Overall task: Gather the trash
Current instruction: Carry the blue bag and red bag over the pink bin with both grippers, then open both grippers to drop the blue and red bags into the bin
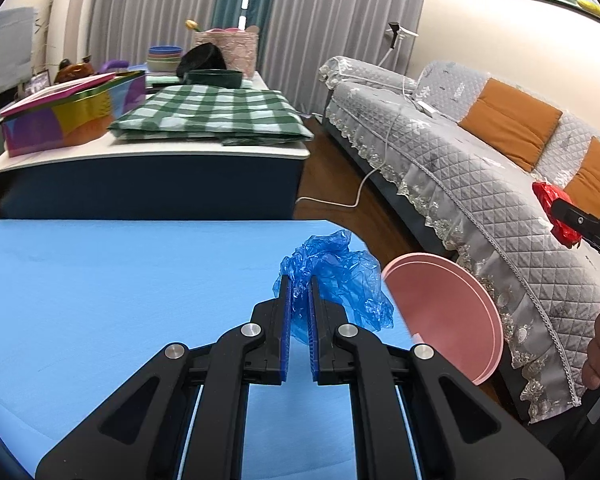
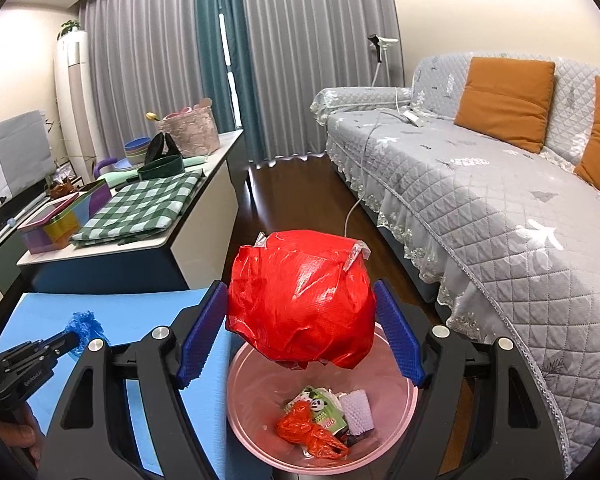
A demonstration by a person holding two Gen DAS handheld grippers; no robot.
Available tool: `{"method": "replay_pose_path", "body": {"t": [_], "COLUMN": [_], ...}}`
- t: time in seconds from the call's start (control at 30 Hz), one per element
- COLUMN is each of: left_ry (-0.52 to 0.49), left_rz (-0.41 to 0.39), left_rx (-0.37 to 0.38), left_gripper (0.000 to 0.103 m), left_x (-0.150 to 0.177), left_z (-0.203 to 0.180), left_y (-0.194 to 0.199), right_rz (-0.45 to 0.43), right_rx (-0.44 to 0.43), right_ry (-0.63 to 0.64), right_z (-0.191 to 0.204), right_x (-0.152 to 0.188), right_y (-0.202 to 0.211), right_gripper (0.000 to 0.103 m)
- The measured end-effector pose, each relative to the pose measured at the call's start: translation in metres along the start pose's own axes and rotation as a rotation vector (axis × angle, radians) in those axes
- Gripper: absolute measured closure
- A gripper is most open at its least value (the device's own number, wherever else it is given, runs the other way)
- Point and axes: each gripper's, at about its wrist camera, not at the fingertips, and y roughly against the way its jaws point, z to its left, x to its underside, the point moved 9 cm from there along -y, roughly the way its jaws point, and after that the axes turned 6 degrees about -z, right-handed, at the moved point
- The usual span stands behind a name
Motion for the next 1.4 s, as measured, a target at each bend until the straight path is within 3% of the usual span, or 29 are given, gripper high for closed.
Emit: {"method": "replay_pose_path", "body": {"t": [0.83, 1.0, 1.03, 1.07, 1.13, 1.4], "left_ry": [-0.082, -0.108, -0.113, -0.123, -0.136, -0.124], "left_rz": [0.053, 0.077, 0.085, 0.106, 0.122, 0.118], "left_rx": [0.138, 0.209, 0.226, 0.252, 0.253, 0.241], "left_gripper": [0.096, 0.096, 0.094, 0.086, 0.073, 0.072], "left_x": [0.003, 0.010, 0.011, 0.015, 0.020, 0.025], "left_z": [-0.097, -0.124, -0.129, -0.136, -0.141, -0.136], "left_y": [-0.061, -0.073, -0.075, -0.078, -0.082, -0.077], "right_rz": [0.060, 0.077, 0.086, 0.091, 0.094, 0.089], "right_rx": [0.061, 0.066, 0.064, 0.063, 0.074, 0.080], "right_ry": [-0.035, -0.046, -0.049, -0.050, -0.053, -0.064], "right_z": [-0.037, -0.042, -0.043, -0.044, -0.047, -0.053], "right_x": [0.012, 0.016, 0.018, 0.019, 0.021, 0.020], "right_y": [-0.033, -0.040, -0.042, -0.044, -0.046, -0.045], "right_gripper": [0.029, 0.026, 0.022, 0.013, 0.010, 0.010]}}
